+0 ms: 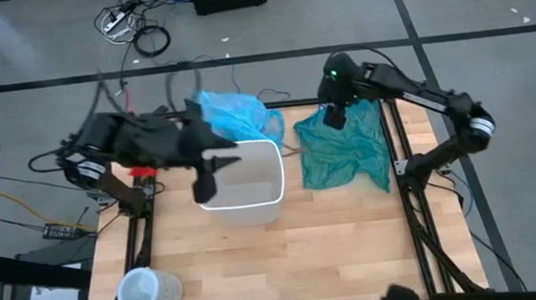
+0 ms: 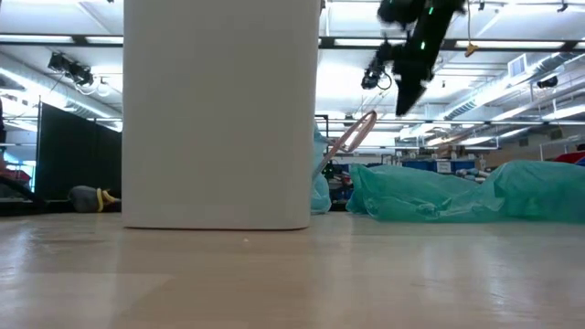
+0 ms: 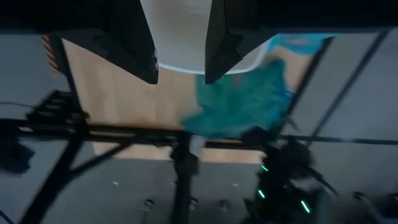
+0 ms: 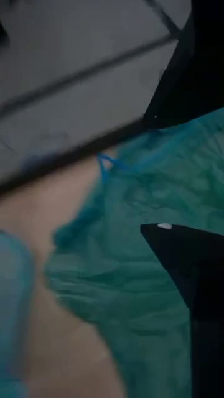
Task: Place trash/remove bag and relplace
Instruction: Insert the green plastic trash bag into the trash bin
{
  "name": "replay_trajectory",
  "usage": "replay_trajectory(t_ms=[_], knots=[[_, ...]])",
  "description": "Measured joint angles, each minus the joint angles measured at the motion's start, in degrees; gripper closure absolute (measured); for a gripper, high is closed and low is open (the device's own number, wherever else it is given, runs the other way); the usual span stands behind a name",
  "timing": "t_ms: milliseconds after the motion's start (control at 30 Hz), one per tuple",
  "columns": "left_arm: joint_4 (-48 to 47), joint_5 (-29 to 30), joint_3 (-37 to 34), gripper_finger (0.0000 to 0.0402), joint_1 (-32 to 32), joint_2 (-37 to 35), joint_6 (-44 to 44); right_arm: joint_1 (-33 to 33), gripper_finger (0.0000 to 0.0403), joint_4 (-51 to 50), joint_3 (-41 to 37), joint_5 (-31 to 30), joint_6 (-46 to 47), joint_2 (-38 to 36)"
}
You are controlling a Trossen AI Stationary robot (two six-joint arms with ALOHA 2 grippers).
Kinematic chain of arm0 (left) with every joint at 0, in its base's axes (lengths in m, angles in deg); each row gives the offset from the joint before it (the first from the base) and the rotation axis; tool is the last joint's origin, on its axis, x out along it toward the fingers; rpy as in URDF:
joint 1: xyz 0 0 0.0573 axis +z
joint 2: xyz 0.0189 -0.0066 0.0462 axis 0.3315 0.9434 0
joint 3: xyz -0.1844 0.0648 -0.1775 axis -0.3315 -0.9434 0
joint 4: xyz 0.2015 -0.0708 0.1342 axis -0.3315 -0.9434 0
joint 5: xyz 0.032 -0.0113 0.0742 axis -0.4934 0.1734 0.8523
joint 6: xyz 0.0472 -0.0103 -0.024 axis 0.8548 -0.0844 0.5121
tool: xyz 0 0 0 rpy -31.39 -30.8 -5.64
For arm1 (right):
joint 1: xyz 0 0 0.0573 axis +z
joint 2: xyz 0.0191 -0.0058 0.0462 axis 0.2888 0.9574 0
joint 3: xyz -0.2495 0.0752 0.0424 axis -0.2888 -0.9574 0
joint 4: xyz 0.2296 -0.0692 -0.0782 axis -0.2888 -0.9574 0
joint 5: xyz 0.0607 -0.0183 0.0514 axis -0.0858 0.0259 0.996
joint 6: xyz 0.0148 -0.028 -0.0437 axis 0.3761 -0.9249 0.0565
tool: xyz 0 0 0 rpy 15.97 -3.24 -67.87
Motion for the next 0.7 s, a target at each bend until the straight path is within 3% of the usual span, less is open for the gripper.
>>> replay_trajectory(t_ms=[167, 400, 700], knots=[[-3.5, 4.3, 0.0, 0.0259, 0.0, -3.8, 0.0, -5.2, 0.0155, -0.5, 0.0, 4.2, -8.7, 7.4], [-11.6, 4.6, 0.0, 0.0259, 0.0, -6.7, -0.1, -8.9, 0.0164, -1.0, 0.0, 6.0, -16.9, 12.7], [-17.0, 5.1, 0.0, 0.0259, 0.0, -6.9, 0.7, -12.2, 0.0165, -2.4, 0.0, 12.4, -15.8, 16.5]])
